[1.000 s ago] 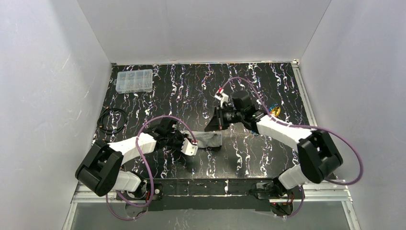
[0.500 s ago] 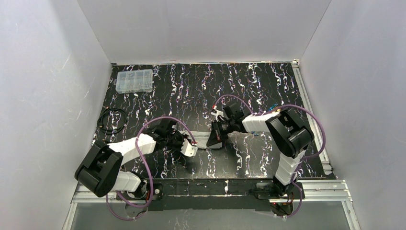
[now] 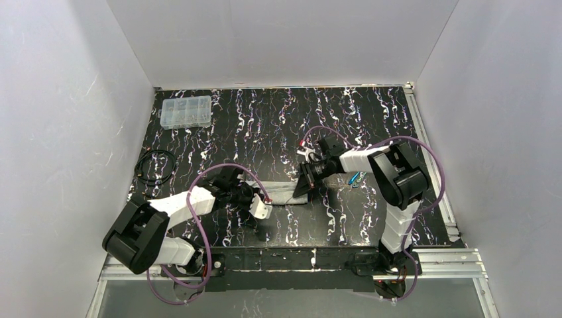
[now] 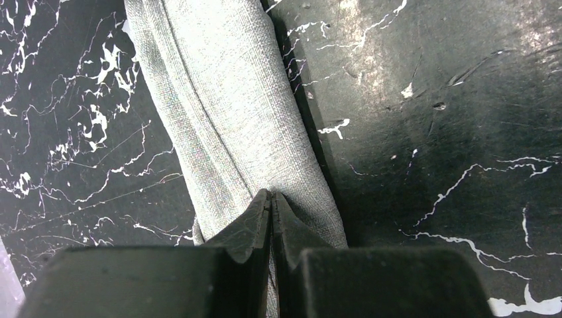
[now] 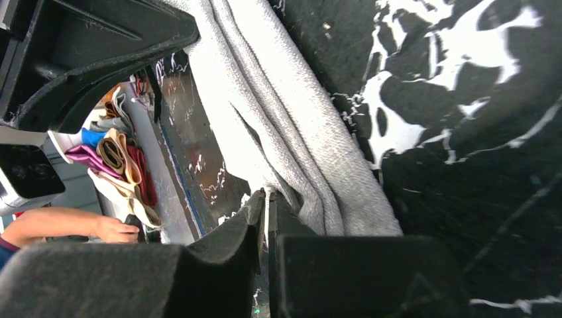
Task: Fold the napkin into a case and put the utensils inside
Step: Smooth out the smaller rectangle-folded napkin at the center of the board.
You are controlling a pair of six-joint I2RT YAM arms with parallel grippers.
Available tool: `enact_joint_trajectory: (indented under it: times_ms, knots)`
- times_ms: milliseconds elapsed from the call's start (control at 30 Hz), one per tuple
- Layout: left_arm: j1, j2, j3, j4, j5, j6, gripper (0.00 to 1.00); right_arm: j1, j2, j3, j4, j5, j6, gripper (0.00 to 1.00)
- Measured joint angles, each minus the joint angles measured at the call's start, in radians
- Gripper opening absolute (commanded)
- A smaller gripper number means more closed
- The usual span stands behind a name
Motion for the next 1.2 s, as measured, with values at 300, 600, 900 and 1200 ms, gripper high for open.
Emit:
enact_joint_trajectory:
  times_ms: [300,600,900,1200]
  knots:
    - [0.000,-0.006,-0.011,0.009,0.003,0.024,0.00,-0.022,0.040,0.078,-0.104,-0.054,-0.067,0.26]
    - [0.000,-0.012,-0.018,0.017,0.002,0.022,0.00,0.104,-0.129,0.174,0.185,-0.058,0.202,0.12]
    - [-0.005,-0.050,-0.038,0.003,-0.006,0.004,0.00,0.259,0.161,0.249,0.262,-0.023,0.309,0.05]
    - [-0.005,-0.064,-0.050,0.007,-0.023,-0.005,0.00,0.245,0.212,0.234,0.311,-0.001,0.354,0.01]
